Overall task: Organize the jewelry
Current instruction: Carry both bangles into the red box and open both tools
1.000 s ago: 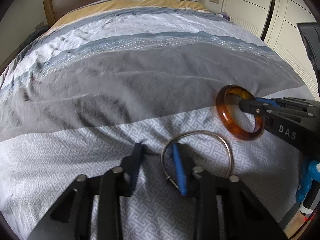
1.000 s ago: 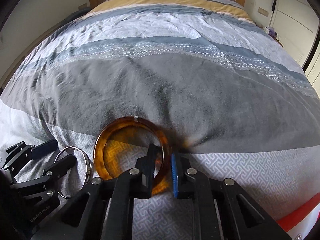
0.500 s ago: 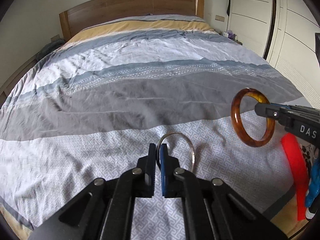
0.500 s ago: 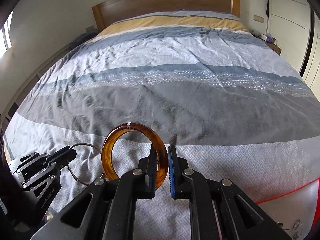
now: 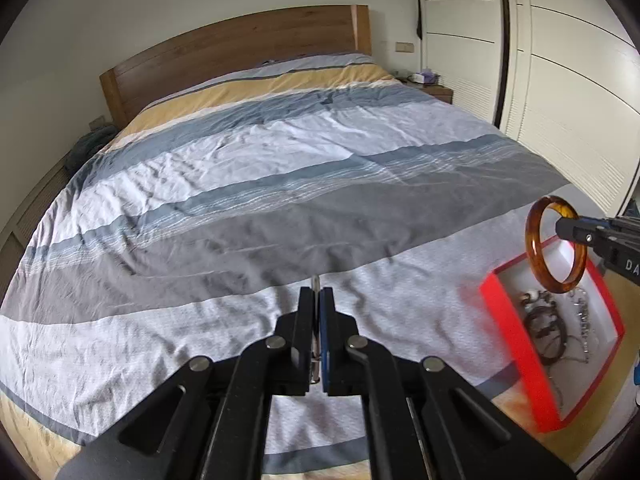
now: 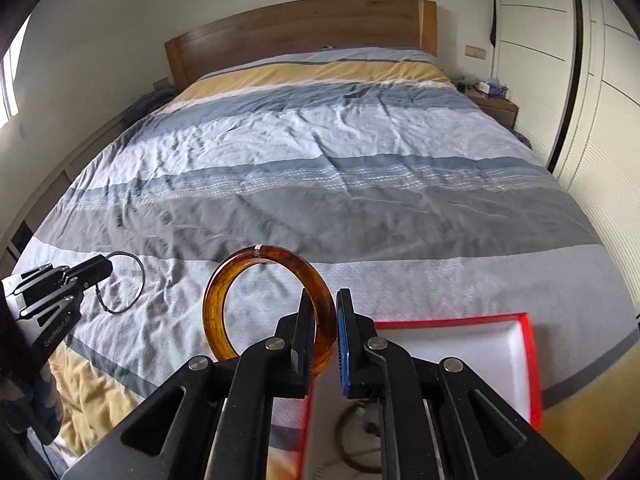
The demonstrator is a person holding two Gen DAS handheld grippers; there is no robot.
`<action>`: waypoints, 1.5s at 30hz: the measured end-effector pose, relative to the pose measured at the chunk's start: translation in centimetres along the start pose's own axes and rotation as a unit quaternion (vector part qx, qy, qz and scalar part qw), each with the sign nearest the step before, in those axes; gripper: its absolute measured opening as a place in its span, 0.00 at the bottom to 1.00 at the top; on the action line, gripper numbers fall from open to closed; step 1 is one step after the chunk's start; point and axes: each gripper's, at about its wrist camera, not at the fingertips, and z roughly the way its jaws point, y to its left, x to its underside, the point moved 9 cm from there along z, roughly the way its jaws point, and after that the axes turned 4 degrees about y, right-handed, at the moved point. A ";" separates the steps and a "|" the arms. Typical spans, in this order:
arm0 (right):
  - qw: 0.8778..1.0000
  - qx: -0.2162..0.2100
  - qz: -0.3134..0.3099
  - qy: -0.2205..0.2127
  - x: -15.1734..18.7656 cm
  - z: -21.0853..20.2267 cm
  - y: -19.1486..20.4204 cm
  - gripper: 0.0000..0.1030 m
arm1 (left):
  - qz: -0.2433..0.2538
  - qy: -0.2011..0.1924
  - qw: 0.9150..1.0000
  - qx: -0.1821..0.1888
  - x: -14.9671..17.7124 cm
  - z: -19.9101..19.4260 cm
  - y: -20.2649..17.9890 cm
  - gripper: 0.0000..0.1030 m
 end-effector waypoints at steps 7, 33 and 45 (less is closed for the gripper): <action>0.998 0.062 0.021 0.008 3.1 -2.9 -8.6 0.10 | 0.027 -0.003 0.995 0.093 -0.9 -1.6 -10.7 0.02; 0.991 0.072 0.059 0.095 13.0 2.4 -16.1 0.10 | 0.028 0.123 0.976 0.178 7.6 6.1 -21.6 0.04; 0.990 0.071 0.060 0.104 13.9 1.5 -15.6 0.21 | 0.023 0.122 0.975 0.184 7.5 4.6 -22.0 0.24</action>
